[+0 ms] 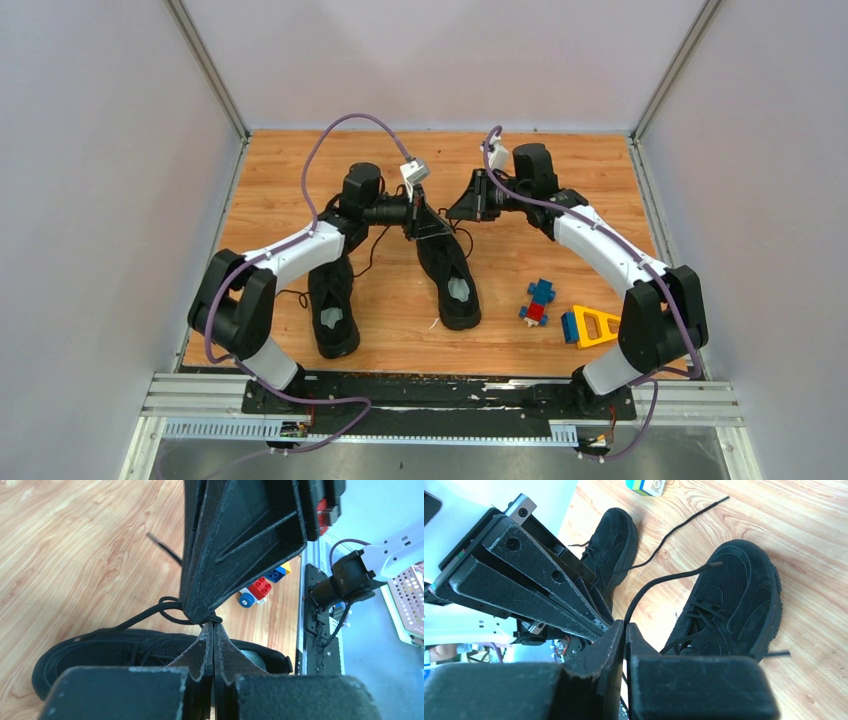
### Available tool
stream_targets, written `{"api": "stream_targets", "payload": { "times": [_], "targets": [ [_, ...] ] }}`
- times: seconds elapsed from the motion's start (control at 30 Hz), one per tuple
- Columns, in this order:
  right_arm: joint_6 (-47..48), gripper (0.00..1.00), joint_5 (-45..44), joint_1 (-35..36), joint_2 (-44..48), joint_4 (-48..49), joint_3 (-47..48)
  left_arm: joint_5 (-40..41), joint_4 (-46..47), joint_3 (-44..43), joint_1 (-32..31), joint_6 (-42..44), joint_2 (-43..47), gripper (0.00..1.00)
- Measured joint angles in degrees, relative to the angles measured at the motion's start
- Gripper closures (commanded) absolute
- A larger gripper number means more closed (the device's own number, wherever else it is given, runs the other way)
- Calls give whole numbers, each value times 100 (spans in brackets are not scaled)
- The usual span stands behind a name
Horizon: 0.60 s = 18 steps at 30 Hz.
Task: Tie the shoes
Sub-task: Pick up the shoelace at the center of the board, then cross the shoelace with the shoelace.
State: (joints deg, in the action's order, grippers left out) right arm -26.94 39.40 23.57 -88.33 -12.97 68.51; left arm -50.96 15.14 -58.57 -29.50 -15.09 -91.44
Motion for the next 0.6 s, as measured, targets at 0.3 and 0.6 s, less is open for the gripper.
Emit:
{"api": "stream_targets", "payload": {
  "times": [0.3, 0.6],
  "targets": [
    [1250, 60, 168, -11, 0, -378, 144, -446, 1331, 400, -2, -446, -243, 100],
    [4039, 54, 566, -199, -9, -1665, 914, -426, 1810, 520, -2, -529, -577, 100]
  ]
}}
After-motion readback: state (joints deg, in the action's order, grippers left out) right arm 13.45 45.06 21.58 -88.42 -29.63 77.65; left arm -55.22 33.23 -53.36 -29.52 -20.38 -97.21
